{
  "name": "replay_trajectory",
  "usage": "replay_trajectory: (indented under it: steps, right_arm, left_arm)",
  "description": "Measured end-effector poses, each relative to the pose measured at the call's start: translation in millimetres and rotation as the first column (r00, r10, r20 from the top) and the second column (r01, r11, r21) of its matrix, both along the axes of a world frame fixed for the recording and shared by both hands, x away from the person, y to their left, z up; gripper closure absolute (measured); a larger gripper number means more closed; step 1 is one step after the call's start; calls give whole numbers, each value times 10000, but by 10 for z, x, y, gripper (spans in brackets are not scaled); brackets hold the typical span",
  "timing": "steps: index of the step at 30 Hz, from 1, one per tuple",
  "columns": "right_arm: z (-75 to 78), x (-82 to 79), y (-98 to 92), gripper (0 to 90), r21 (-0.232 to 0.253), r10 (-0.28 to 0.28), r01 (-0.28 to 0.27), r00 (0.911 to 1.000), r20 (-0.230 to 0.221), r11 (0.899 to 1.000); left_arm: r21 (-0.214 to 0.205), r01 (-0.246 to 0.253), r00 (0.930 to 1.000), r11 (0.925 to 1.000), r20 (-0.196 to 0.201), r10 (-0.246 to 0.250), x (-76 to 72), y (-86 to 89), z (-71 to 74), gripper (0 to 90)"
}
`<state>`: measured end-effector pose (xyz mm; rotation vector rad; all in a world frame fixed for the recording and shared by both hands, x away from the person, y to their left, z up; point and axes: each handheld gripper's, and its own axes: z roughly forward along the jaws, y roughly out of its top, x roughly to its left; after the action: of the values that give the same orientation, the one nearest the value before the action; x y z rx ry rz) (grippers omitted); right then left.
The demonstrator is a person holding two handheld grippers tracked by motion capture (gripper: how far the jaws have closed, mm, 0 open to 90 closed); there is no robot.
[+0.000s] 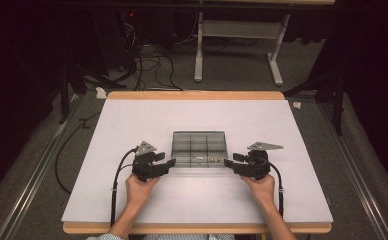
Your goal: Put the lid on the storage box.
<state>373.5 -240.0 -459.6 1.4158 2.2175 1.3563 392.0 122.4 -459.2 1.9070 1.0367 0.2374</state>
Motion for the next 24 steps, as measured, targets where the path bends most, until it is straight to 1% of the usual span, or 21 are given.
replay_trajectory:
  steps: [6, 10, 11, 14, 24]
  right_arm:
    - [-38, -12, 12, 458, -106, 34, -34, 10000, -51, 9999]
    - [-55, -18, 21, 458, -112, 13, -14, 10000, -85, 9999]
    - [-69, -23, 30, 458, -190, 31, -33, 9999, -122, 9998]
    - [-88, -28, 35, 457, -248, 58, -62, 9999, -142, 9997]
    - [-89, -41, 37, 452, -294, 153, -157, 9998, -141, 9994]
  left_arm:
    - [153, 32, 10000, 9999, -20, -31, -25, -12, -23, 447]
    - [149, -8, 10000, 9999, -47, 9, -32, -18, -49, 446]
    - [208, 15, 9999, 9998, -114, -13, -34, -13, -67, 446]
    - [171, -27, 9999, 9998, -136, 30, -41, -7, -86, 443]
    - [199, -43, 10000, 9998, -44, 44, -70, 9, -68, 436]
